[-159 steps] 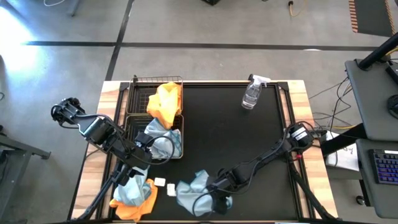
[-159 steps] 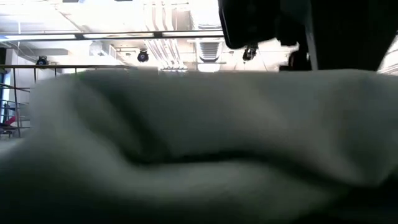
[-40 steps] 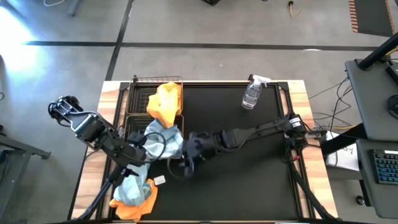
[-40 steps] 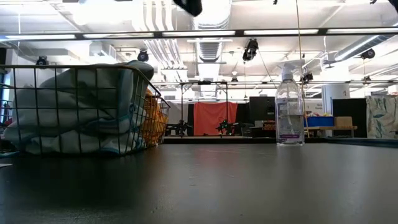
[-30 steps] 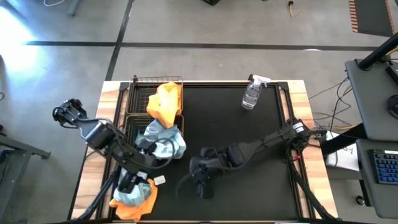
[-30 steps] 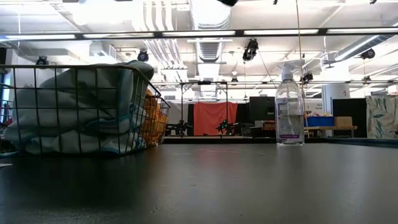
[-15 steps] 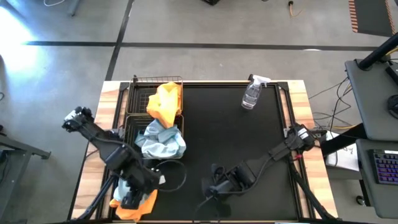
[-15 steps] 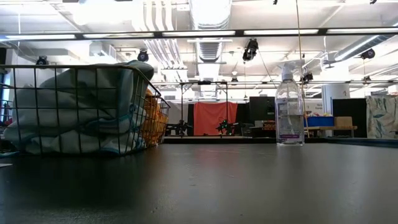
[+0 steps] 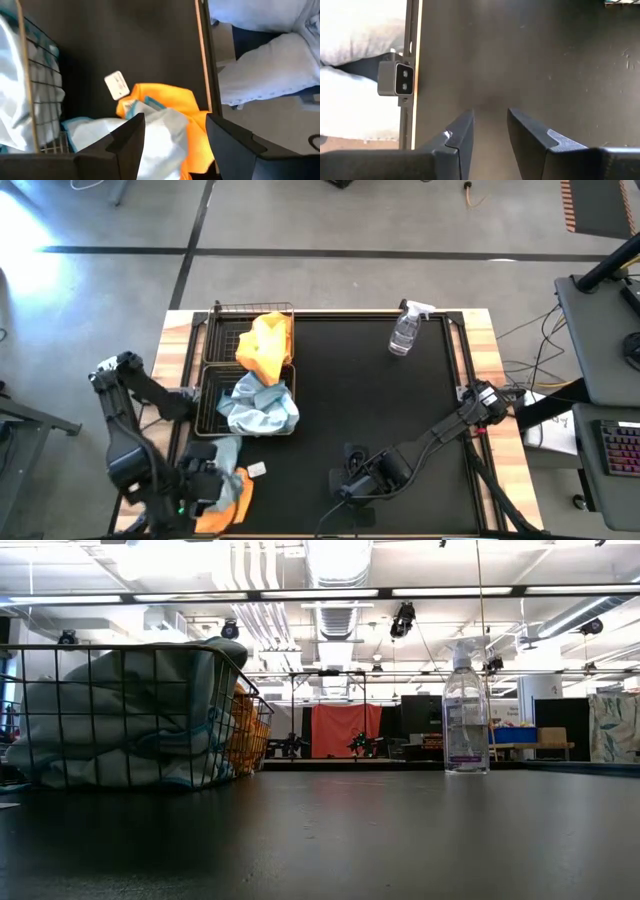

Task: Sort microfiber towel by color & place in baskets
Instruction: Put the blue microfiber towel into the bottom wire basket

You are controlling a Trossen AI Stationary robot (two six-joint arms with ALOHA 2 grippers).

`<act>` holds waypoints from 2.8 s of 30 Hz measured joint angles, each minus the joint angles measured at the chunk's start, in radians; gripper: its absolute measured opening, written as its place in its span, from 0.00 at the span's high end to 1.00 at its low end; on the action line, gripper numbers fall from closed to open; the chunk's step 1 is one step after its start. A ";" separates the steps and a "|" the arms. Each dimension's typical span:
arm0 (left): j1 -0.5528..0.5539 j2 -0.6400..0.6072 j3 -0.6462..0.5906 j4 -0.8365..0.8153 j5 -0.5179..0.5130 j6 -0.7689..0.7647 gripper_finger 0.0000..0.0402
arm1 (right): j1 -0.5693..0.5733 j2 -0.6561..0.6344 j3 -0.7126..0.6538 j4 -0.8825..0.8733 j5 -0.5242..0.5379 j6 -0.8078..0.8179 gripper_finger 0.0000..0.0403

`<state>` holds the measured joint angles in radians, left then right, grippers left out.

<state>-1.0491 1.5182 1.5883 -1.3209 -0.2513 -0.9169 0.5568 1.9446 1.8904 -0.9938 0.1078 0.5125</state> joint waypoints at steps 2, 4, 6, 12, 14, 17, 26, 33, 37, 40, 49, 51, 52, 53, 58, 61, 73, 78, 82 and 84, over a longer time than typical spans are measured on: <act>-0.036 0.008 0.000 -0.006 -0.017 -0.027 0.52 | 0.000 0.000 0.000 0.000 0.000 0.000 0.72; -0.062 0.013 0.000 -0.022 -0.022 -0.052 0.52 | 0.000 0.000 -0.001 0.000 0.001 0.000 0.72; -0.078 0.020 0.000 -0.054 -0.029 -0.080 0.52 | 0.000 0.000 -0.004 0.003 0.015 0.000 0.72; -0.085 0.050 -0.011 -0.148 -0.032 -0.106 0.52 | 0.004 0.000 -0.034 0.003 0.078 0.000 0.72; -0.085 0.056 -0.033 -0.149 -0.032 -0.096 0.52 | 0.004 0.000 -0.050 0.003 0.078 0.000 0.72; -0.087 0.058 -0.084 -0.154 -0.032 -0.081 0.52 | 0.004 0.000 -0.072 0.002 0.078 0.000 0.72; -0.087 0.035 -0.259 -0.162 -0.001 -0.061 0.52 | 0.003 0.000 -0.082 0.003 0.077 0.000 0.72; -0.086 0.026 -0.301 -0.155 0.025 -0.056 0.52 | 0.001 0.000 -0.082 0.004 0.078 0.000 0.72; -0.082 0.034 -0.296 -0.155 0.025 0.047 0.52 | 0.001 0.000 -0.082 0.004 0.078 0.000 0.72; -0.082 0.042 -0.293 -0.149 -0.021 0.144 0.52 | 0.001 0.000 -0.082 0.006 0.083 0.001 0.72; -0.063 0.073 -0.295 -0.112 -0.182 0.149 0.52 | 0.001 0.000 -0.082 0.008 0.103 0.008 0.72; -0.053 0.081 -0.295 -0.093 -0.186 0.150 0.52 | 0.001 0.000 -0.082 0.008 0.104 0.002 0.72; -0.049 0.084 -0.295 -0.094 -0.187 0.165 0.52 | 0.001 0.000 -0.082 0.008 0.103 0.001 0.72; -0.044 0.089 -0.295 -0.093 -0.187 0.184 0.52 | 0.001 0.000 -0.082 0.008 0.104 0.001 0.72; -0.033 0.115 -0.295 -0.090 -0.218 0.304 0.52 | 0.001 0.000 -0.082 0.008 0.103 0.002 0.72; -0.034 0.131 -0.295 -0.089 -0.268 0.331 0.52 | 0.001 0.000 -0.082 0.008 0.104 0.002 0.72; -0.033 0.149 -0.291 -0.085 -0.307 0.262 0.52 | 0.001 0.000 -0.082 0.007 0.104 0.003 0.72; -0.032 0.149 -0.291 -0.075 -0.237 0.251 0.52 | 0.001 0.000 -0.082 0.007 0.104 0.004 0.72; -0.033 0.149 -0.291 -0.065 -0.083 0.230 0.52 | 0.001 0.000 -0.082 0.007 0.104 0.004 0.72; -0.033 0.149 -0.291 -0.058 -0.014 0.192 0.52 | 0.001 0.000 -0.082 0.007 0.104 0.004 0.72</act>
<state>-1.0817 1.6669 1.2976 -1.3785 -0.2649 -0.7247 0.5579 1.9446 1.8080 -0.9867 0.2118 0.5167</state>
